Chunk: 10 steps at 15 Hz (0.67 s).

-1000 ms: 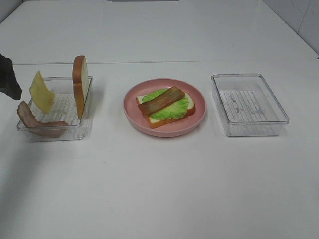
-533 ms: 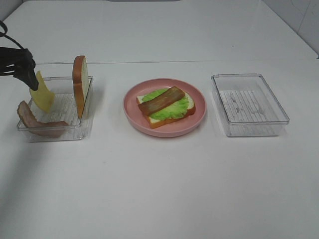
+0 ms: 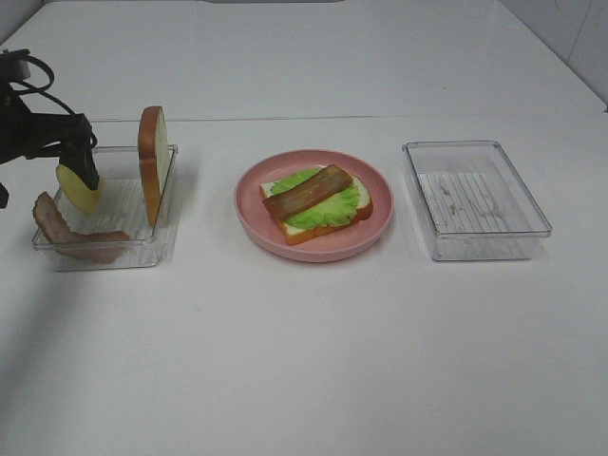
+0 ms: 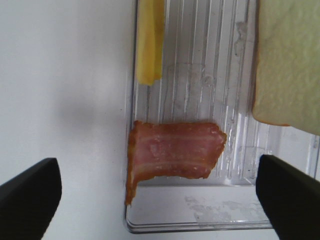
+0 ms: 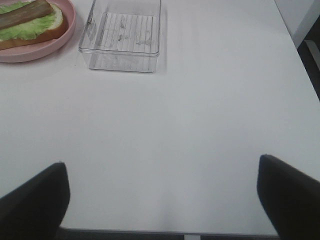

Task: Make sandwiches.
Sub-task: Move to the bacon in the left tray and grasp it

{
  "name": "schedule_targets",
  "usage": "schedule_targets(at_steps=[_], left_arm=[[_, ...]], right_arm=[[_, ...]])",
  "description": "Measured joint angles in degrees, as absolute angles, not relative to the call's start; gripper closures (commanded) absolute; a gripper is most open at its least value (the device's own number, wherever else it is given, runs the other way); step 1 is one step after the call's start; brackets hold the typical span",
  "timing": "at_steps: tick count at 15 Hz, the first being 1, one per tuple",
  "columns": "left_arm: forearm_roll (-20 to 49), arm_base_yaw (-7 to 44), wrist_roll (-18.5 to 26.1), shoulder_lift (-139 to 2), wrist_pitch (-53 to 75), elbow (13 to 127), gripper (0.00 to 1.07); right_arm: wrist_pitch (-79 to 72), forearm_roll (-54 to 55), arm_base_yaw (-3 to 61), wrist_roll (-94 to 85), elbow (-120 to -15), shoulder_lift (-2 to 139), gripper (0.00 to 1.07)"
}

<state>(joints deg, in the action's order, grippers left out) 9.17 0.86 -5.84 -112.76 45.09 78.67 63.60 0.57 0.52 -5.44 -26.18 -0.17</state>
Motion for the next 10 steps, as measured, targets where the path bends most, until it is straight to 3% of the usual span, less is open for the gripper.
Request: schedule_targets(at_steps=[5,7,8,10], left_arm=[[9.3,0.9,-5.8,-116.8,44.9,78.7,0.1],[9.3,0.9,-5.8,-116.8,44.7,78.7,0.16],[9.3,0.9,-5.8,-116.8,44.6,78.8,0.32],[9.3,0.9,-5.8,-116.8,44.6,79.0,0.46]], right_arm=[[63.6,0.6,0.5,-5.4,-26.2,-0.2,0.09],[63.6,0.6,0.5,-5.4,-26.2,-0.2,0.09],[63.6,0.6,0.5,-5.4,-26.2,-0.2,0.09],[63.6,0.6,0.5,-5.4,-26.2,-0.2,0.09]])
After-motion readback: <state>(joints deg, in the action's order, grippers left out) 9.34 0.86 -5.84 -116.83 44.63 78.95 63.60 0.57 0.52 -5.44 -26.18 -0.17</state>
